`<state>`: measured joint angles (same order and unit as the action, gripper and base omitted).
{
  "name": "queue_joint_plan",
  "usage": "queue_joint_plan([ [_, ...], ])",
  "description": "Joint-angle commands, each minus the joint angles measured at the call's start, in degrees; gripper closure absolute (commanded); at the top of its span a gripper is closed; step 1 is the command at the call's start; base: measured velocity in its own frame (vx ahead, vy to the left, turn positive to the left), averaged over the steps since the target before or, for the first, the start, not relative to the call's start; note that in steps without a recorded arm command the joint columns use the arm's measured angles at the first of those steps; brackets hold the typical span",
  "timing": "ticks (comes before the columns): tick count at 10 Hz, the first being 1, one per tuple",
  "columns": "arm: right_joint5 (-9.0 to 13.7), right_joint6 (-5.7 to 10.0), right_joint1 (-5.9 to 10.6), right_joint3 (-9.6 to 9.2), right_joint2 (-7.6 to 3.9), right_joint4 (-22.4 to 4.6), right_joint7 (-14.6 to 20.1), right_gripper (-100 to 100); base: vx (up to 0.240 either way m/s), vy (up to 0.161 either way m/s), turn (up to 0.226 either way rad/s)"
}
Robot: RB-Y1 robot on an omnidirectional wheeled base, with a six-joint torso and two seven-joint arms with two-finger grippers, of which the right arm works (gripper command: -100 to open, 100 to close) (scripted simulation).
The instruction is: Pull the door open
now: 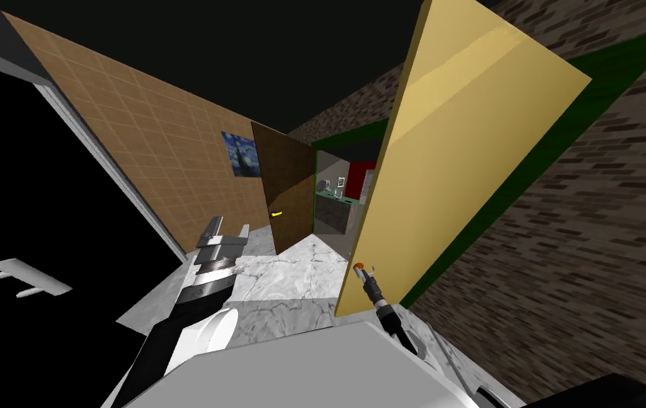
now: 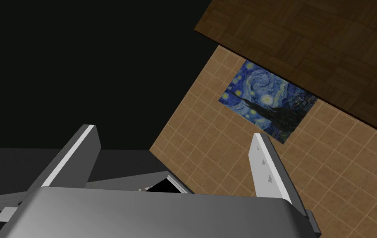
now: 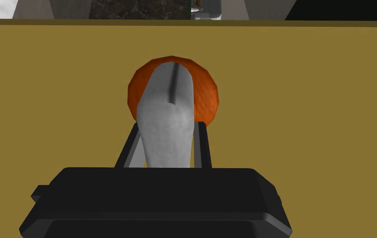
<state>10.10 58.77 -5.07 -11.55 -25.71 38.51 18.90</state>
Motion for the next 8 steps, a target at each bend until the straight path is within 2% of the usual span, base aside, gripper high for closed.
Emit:
queue_joint_plan([
  [1, 0.0, 1.2, -0.76, -0.55, -0.09, -0.8, 0.7, 100, -0.206, -0.064, 0.19],
  [3, 0.4, 2.44, -0.91, -0.41, -0.67, -2.0, 1.2, 100, -0.129, -0.046, 0.148],
  [6, 1.3, 5.82, -1.32, -0.02, -2.25, -5.3, 2.8, 100, -0.181, -0.06, 0.259],
  [7, 1.4, 6.26, -1.37, 0.03, -2.46, -5.7, 3.0, 100, -0.161, -0.049, 0.142],
  [8, 1.7, 7.34, -1.5, 0.16, -2.96, -6.7, 3.5, 100, -0.155, -0.053, 0.168],
])
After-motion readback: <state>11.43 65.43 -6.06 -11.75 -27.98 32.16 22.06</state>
